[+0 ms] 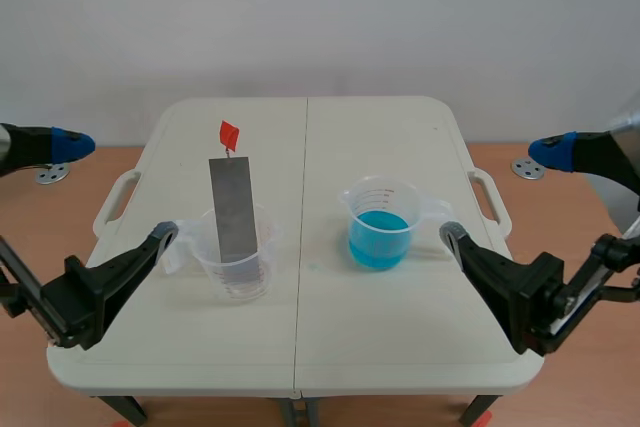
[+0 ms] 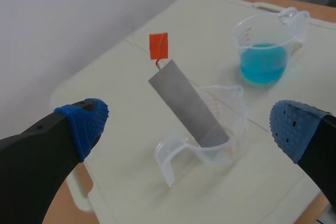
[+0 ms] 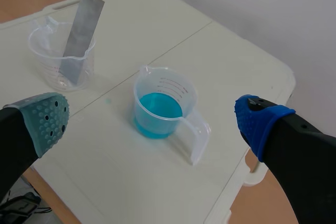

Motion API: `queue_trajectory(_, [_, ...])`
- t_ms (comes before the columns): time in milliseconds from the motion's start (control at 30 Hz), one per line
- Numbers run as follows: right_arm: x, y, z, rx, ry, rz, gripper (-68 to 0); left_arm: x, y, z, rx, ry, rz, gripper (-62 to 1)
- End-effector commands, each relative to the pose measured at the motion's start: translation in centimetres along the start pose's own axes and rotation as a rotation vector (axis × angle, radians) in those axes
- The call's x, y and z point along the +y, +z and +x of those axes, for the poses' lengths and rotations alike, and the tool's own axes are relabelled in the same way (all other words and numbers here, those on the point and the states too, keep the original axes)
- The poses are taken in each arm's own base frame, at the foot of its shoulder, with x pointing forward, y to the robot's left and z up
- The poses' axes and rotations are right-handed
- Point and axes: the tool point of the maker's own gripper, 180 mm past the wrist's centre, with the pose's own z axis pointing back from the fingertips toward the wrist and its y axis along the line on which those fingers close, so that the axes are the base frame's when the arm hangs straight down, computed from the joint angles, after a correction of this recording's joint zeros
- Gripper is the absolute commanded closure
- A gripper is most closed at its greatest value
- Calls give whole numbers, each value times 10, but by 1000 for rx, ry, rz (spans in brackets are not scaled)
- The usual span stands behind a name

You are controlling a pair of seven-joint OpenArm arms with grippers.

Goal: Hold the metal plate by the orange handle, dip it into the blue solution, take it out and point at it, then put the plate back in the beaker on the left.
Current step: 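Return to the home posture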

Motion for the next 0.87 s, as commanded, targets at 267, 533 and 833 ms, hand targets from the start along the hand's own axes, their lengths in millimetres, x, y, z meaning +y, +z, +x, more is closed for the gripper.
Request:
queue_trajectory(267, [1, 10, 14, -30, -21, -13, -663, -17, -19, 57, -138, -67, -83, -623])
queue_trajectory(533, [-2, 11, 14, -25, -18, -20, -663, -28, -22, 57, -128, -55, -114, -623])
queue_trajectory(833, [-2, 11, 14, -25, -17, -20, -663, -28, -22, 57, -128, -55, -114, -623])
